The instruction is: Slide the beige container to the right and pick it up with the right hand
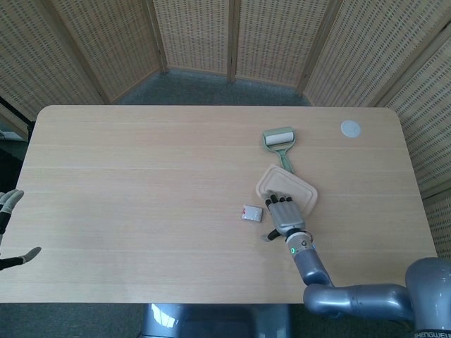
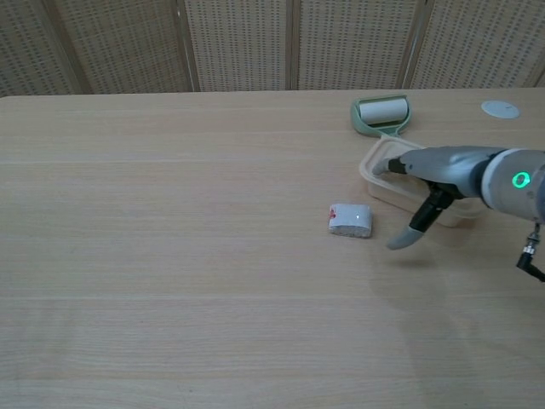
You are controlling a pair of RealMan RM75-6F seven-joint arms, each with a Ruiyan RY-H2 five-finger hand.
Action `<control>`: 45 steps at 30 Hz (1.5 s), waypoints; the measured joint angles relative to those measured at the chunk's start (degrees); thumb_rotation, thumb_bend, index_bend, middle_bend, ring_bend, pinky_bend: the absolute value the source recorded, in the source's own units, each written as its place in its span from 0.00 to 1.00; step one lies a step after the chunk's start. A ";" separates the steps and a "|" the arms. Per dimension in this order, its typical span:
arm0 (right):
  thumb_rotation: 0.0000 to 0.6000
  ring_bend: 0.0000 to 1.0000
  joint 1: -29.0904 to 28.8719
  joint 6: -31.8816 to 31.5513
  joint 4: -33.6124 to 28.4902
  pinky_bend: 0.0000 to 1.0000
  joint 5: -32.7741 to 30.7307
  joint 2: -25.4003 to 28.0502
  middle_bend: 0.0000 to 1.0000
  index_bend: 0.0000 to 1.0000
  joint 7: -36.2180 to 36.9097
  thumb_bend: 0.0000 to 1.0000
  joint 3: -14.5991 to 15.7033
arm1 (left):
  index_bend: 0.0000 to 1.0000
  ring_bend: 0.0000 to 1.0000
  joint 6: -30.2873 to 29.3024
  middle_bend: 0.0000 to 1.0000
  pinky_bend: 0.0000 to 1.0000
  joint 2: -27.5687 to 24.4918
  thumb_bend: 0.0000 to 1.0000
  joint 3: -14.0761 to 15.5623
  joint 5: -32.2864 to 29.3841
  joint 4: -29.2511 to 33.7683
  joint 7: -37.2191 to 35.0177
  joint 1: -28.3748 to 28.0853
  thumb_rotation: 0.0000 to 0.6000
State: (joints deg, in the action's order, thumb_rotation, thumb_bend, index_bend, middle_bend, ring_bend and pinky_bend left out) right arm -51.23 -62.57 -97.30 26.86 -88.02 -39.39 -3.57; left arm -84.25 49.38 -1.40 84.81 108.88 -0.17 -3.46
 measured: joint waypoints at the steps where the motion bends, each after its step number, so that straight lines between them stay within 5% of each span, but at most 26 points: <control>1: 0.77 0.00 1.05 -0.37 -0.71 0.00 0.69 1.27 0.00 0.00 0.85 0.00 0.57 | 0.00 0.00 -0.01 0.00 0.00 0.02 0.00 0.04 0.08 0.06 0.08 0.01 1.00; 10: 0.77 0.00 8.73 -0.27 -2.19 0.00 6.05 9.80 0.00 0.00 10.01 0.00 3.89 | 0.00 0.00 -0.04 0.00 0.00 -0.01 0.00 0.09 0.38 0.34 0.01 -0.01 1.00; 19: 0.77 0.00 9.29 -0.39 -2.73 0.00 8.49 14.44 0.00 0.00 13.10 0.00 -1.68 | 0.00 0.00 0.29 0.00 0.00 0.32 0.00 0.08 0.33 0.22 0.37 -0.24 1.00; 34: 0.70 0.00 -1.31 9.27 6.62 0.00 -13.96 9.75 0.00 0.00 2.05 0.00 -5.11 | 0.00 0.00 0.45 0.00 0.00 0.30 0.00 -0.19 -0.51 -0.29 0.03 -0.35 1.00; 45: 0.70 0.00 -4.90 9.85 12.90 0.00 -22.12 3.99 0.00 0.00 -2.13 0.00 -4.76 | 0.00 0.00 0.68 0.00 0.00 0.28 0.00 -0.37 -0.96 -0.67 -0.40 -0.47 1.00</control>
State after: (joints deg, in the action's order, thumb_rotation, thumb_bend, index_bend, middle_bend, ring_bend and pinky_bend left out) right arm -56.14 -52.72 -84.40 4.74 -84.02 -41.52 -8.32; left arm -83.57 49.66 -1.78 83.85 108.20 -0.57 -3.93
